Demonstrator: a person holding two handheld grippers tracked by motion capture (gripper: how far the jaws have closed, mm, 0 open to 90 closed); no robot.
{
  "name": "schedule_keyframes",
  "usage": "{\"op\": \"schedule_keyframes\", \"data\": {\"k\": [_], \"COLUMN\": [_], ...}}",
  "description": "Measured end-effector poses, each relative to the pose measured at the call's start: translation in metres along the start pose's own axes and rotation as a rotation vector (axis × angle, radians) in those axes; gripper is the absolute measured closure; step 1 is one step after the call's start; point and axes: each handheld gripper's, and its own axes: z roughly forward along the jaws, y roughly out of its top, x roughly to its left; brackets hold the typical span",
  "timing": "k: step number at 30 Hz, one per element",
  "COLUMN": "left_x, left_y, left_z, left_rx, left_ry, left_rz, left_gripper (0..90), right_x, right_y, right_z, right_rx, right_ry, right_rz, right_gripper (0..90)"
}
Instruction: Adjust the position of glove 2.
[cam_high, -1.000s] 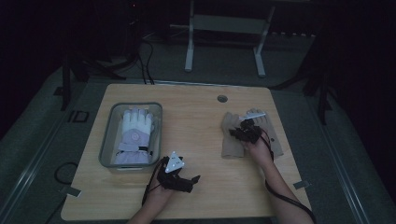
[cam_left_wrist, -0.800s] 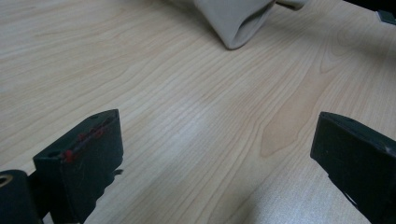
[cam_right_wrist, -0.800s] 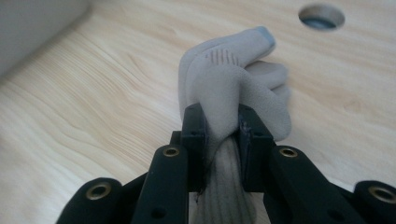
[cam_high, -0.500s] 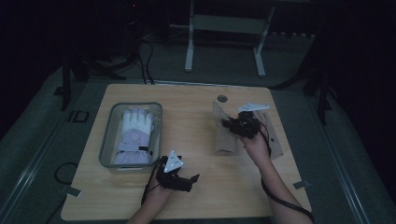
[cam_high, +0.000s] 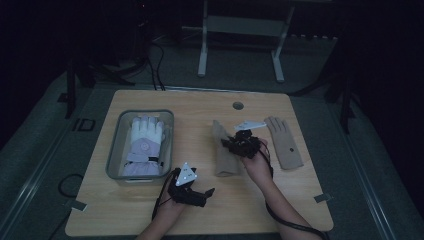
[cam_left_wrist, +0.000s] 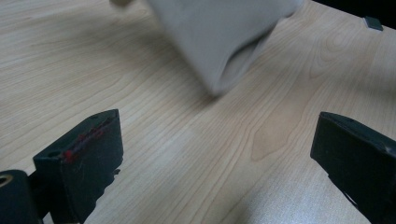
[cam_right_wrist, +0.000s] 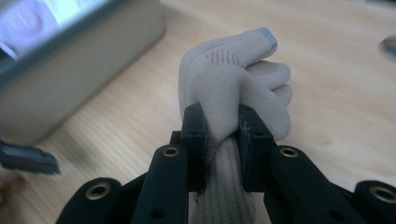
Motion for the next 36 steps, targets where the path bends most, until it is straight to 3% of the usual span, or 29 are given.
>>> {"op": "schedule_keyframes", "data": {"k": [7, 11, 13, 17, 20, 32, 36], "left_x": [0.001, 0.001, 0.001, 0.001, 0.001, 0.003, 0.003], "left_y": [0.0, 0.0, 0.0, 0.0, 0.0, 0.0, 0.0], "left_z": [-0.001, 0.0, 0.0, -0.001, 0.0, 0.0, 0.0], "left_rx": [-0.004, -0.003, -0.001, -0.003, -0.002, -0.003, -0.003], "left_ry": [-0.001, -0.001, 0.002, 0.003, 0.004, 0.002, 0.002], "left_rz": [-0.008, -0.006, -0.005, -0.006, -0.006, -0.006, -0.007], "left_gripper": [2.7, 2.6, 2.7, 2.6, 2.6, 2.6, 2.7], "right_x": [-0.01, -0.018, -0.019, -0.015, -0.012, -0.017, -0.024], "right_y": [-0.032, -0.042, -0.042, -0.042, -0.044, -0.032, -0.029], "right_z": [0.034, 0.038, 0.038, 0.039, 0.039, 0.018, 0.004], "right_rx": [0.111, 0.129, 0.13, 0.142, 0.134, 0.09, 0.062], "right_ry": [-0.016, 0.04, 0.066, 0.065, 0.057, 0.057, 0.055], "right_rz": [0.038, 0.035, 0.015, -0.059, -0.093, -0.084, -0.082], "right_gripper": [73.5, 67.7, 60.2, 46.1, 43.3, 29.4, 31.5]}}
